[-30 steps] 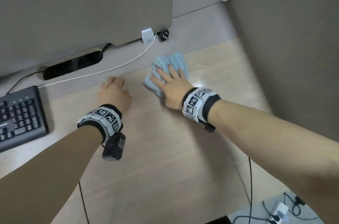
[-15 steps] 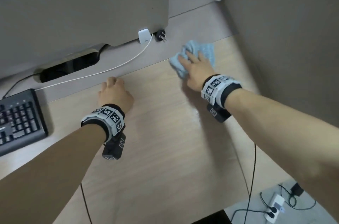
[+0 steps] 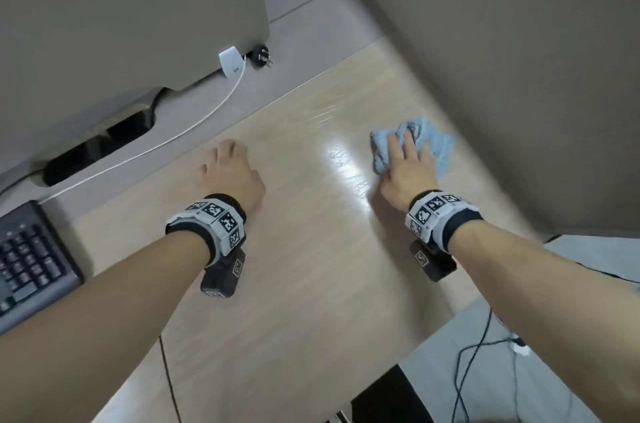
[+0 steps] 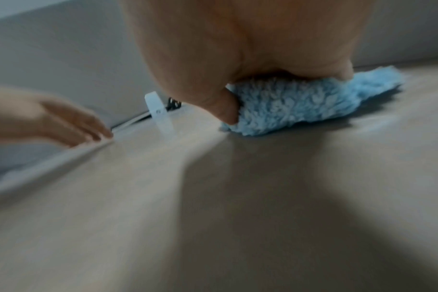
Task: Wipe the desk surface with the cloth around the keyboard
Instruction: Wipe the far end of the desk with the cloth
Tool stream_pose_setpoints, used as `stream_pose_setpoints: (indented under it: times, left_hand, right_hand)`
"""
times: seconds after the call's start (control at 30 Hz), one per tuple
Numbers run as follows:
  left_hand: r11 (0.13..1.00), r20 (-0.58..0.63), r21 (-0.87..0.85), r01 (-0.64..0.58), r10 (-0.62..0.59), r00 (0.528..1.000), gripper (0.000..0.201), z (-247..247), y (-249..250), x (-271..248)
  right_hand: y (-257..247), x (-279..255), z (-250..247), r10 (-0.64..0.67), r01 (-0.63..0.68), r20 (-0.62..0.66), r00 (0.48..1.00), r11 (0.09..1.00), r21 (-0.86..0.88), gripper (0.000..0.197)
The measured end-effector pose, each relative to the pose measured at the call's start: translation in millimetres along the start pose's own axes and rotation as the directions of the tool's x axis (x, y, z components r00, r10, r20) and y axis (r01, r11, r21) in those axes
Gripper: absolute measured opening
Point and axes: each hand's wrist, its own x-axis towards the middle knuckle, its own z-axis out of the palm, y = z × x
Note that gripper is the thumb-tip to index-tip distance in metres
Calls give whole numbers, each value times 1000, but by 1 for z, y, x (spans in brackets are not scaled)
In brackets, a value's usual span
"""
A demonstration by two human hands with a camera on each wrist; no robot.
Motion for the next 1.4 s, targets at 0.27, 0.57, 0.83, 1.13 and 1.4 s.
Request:
stream_pose_setpoints:
  times: [0.27, 0.57, 0.83, 1.13, 1.4]
  left_hand:
    - [998, 3, -2, -67, 67, 998, 46, 13, 16, -6]
    - [968, 51, 23, -250, 249, 967, 48, 21, 45, -12]
    - [984, 15, 91, -151, 151, 988, 31, 21, 65, -3]
    - [981, 33, 138, -134, 131, 991, 31, 13, 72, 2]
    - [973, 71, 192, -129, 118, 991, 37, 17, 73, -7]
  right_hand:
    - [-51, -84, 47, -487, 496, 108, 867, 865, -81, 87]
    - [56, -15, 5, 183, -170, -99, 978, 977, 125, 76]
    - [31, 25, -14, -17, 20, -36, 999, 995, 94, 77]
    - [45, 52, -30, 205, -196, -57, 977, 971, 141, 85]
    - [-10, 162, -79, -147, 155, -95, 985, 984, 82, 66]
